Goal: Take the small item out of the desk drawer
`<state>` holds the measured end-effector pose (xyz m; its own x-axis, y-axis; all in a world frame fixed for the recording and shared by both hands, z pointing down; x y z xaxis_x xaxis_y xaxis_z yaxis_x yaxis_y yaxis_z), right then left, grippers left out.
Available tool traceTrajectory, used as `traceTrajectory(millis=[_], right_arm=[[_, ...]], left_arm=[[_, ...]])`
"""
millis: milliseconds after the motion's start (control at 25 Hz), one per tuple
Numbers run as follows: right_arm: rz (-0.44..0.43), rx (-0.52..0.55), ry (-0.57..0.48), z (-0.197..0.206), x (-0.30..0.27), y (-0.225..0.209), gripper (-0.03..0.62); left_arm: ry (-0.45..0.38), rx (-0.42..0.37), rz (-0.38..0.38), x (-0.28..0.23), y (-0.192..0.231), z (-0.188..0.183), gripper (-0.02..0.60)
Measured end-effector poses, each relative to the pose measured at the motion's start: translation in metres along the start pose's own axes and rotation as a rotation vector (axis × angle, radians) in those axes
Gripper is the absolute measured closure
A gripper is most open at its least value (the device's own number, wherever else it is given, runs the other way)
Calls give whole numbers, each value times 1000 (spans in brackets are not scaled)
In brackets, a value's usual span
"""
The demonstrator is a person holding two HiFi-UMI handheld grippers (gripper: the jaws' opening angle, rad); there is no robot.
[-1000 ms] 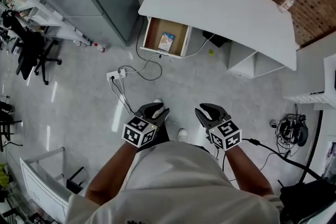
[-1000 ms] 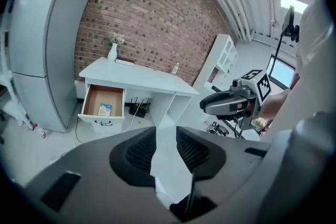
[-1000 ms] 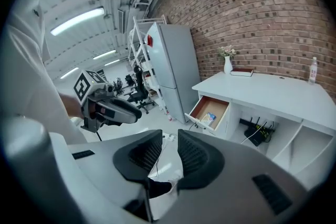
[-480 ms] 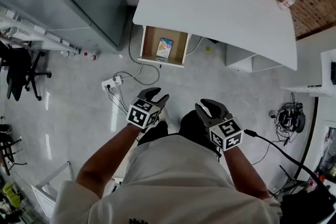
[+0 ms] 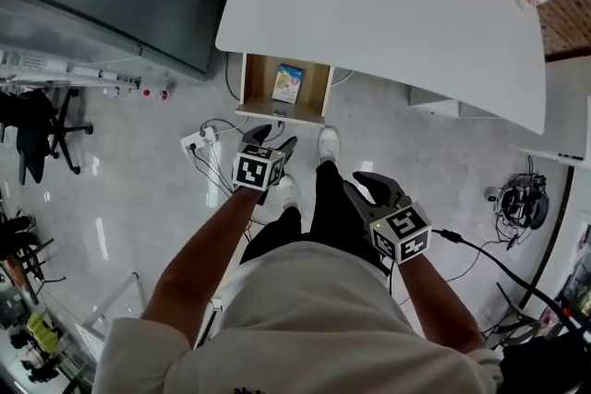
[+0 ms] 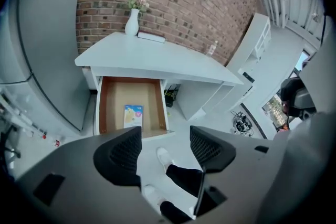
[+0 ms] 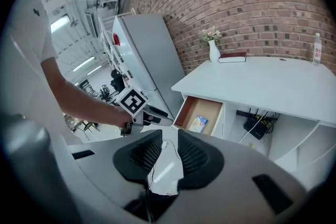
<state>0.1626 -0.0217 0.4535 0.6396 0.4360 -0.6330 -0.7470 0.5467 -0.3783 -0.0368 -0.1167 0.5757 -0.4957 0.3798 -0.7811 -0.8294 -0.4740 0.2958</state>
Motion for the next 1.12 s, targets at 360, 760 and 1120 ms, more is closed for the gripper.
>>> traceTrajectory(millis=[360,760,1120], right_arm=[[-55,-87,62,-9,-59,-99,485],[-96,-118,117,-6,-99,-144,485],[-95,-159,181,23,-119,-164,485]], left_arm=[[155,-11,-139,-140,71,-27,267],[279,-51,-223,-247,130,-31,215],[336,-31,-237,-304,161,-19,189]])
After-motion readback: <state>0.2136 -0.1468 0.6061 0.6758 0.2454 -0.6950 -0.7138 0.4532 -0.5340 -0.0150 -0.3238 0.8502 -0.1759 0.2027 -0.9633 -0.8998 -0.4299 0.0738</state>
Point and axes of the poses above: the fingertips, and each gripper's own axes: x backward along the fingers, y to its left, z out of its underside, the point moved 6 cm from there along x, backward along the fingers, and after that the axes turned 1 degree about -x, right-handed, at the moved point
